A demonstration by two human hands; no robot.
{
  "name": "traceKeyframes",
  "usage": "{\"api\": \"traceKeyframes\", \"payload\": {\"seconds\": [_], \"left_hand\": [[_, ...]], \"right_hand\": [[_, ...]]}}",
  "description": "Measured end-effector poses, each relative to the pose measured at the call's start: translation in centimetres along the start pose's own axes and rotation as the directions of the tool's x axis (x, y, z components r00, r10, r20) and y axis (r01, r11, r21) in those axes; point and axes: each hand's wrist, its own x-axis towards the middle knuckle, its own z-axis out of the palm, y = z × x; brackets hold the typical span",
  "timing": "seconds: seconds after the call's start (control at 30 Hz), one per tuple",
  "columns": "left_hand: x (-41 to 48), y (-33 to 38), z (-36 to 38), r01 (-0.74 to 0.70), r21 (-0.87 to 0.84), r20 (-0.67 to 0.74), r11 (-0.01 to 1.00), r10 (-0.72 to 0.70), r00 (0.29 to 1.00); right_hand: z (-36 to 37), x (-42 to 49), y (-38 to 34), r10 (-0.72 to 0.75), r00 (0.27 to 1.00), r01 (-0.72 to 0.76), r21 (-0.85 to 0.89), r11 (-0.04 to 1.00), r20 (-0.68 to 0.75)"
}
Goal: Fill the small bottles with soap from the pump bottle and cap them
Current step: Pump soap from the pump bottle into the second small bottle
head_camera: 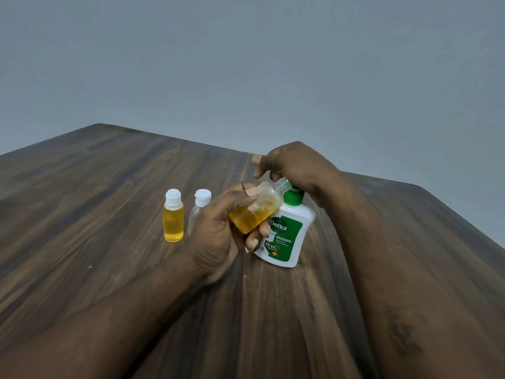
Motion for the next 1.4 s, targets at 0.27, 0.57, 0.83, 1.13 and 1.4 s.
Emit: {"api": "traceKeyframes", "payload": {"seconds": [0.27,0.57,0.83,1.13,1.4], "left_hand": [[0.02,0.22,-0.12,-0.032,0.01,0.065,0.999,0.032,0.997],[0.05,-0.01,-0.17,-0.008,0.035,0.025,0.999,0.007,1.0],[0.12,0.21,-0.15,-0.027,-0.004,0.067,1.0,0.028,0.997],[0.07,-0.04,-0.31,-0.012,0.018,0.023,1.0,0.012,1.0],[0.16,0.02,-0.39,-0.026,-0.01,0.071,1.0,0.027,0.997]], "right_hand": [[-0.89,-0.25,-0.45,-0.106,0.973,0.114,0.027,0.993,-0.206],[-0.15,0.09,-0.15,-0.063,0.997,0.066,-0.089,0.994,0.042],[-0.88,-0.04,-0.04,-0.114,0.961,0.138,0.078,0.987,-0.25],[-0.07,0.5,0.17,0.013,1.0,-0.011,0.061,0.998,-0.026],[-0.6,-0.48,-0.68,-0.115,0.956,0.124,0.014,0.992,-0.27]]}}
